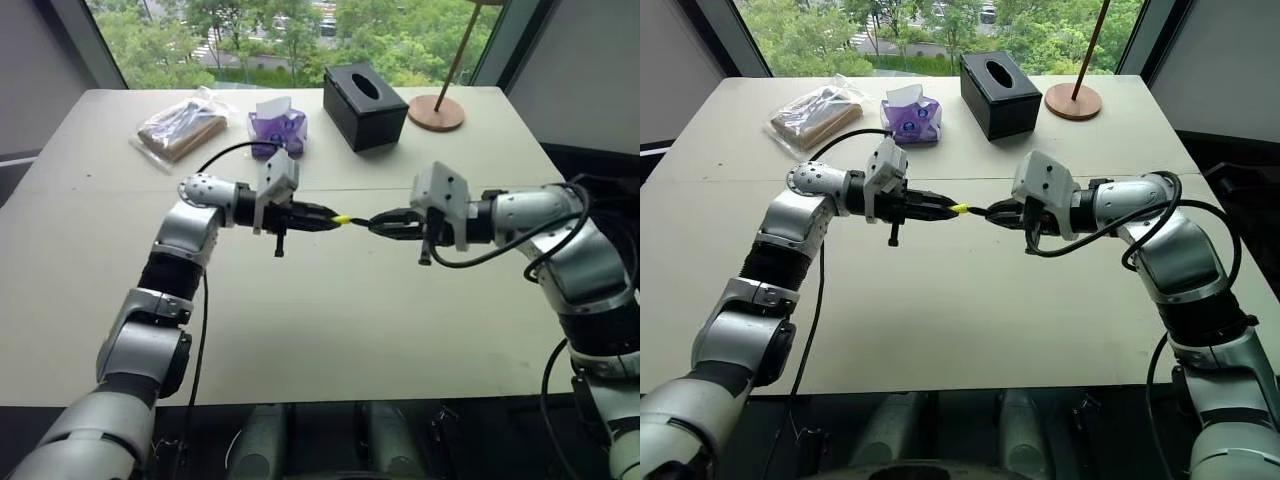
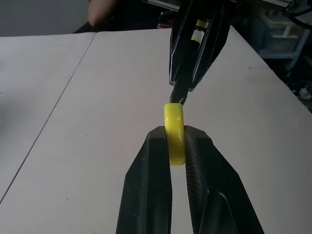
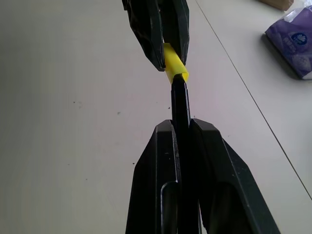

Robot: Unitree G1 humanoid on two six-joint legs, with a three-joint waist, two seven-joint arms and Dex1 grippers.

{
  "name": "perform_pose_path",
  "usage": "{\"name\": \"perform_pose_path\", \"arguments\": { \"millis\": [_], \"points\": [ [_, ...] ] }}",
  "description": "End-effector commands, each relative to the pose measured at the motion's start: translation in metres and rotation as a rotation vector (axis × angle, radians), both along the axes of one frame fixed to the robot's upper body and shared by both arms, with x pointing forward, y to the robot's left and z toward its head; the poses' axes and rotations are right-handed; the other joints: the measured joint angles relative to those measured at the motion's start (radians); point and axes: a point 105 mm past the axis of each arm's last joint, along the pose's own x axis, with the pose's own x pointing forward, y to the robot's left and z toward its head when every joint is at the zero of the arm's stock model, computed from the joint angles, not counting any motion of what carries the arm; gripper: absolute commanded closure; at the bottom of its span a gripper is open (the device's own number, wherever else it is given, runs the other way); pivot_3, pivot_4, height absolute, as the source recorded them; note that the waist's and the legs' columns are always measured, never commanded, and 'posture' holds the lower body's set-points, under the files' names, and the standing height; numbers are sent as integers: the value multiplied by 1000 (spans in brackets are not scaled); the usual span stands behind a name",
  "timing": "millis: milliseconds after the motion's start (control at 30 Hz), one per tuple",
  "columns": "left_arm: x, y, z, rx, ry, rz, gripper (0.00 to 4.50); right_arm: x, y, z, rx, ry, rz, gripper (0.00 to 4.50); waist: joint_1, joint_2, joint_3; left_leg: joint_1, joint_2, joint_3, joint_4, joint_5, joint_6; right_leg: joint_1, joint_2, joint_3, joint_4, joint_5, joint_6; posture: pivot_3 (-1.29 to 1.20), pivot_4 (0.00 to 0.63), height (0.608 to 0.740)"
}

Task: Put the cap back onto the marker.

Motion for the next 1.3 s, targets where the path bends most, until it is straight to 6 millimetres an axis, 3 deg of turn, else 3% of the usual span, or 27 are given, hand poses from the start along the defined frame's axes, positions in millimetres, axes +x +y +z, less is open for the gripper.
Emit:
{"name": "perform_pose_path", "arguments": {
  "millis": [33,267,433,600,867,1200,1300],
  "points": [
    [-7,-11,12,28,-83,-80,4486,-9,13,7,5,-43,69,4500,0,0,0,0,0,0,0,0,0,0,0,0,0,0,0,0,150,740],
    [-2,-14,6,188,-257,-137,4486,-7,16,6,-31,-59,88,4500,2,0,0,0,0,0,2,0,0,0,0,0,1,0,0,0,150,740],
    [1,-20,5,206,-318,-148,4486,-6,19,6,-21,-59,84,4500,1,0,0,-1,0,0,2,0,0,0,0,0,1,0,0,0,150,740],
    [-3,-27,-1,204,-295,-180,4486,-5,22,8,-8,-63,85,4500,1,0,0,-1,0,0,3,0,0,0,0,0,1,0,0,0,150,740],
    [-14,-44,7,98,-147,-231,4486,-3,27,10,-2,-82,92,4500,1,0,0,-3,0,-1,8,-1,1,0,0,0,4,0,0,0,150,740],
    [-3,-41,-2,171,-203,-189,4486,-5,22,4,-31,-63,82,4500,1,0,0,-3,0,-1,11,-1,1,-1,0,0,8,0,0,0,150,740],
    [5,-33,-1,199,-205,-145,3264,-4,12,-7,-67,-41,56,4500,3,0,0,-3,0,-1,11,-1,1,-1,0,0,9,0,0,0,150,740]
  ]
}}
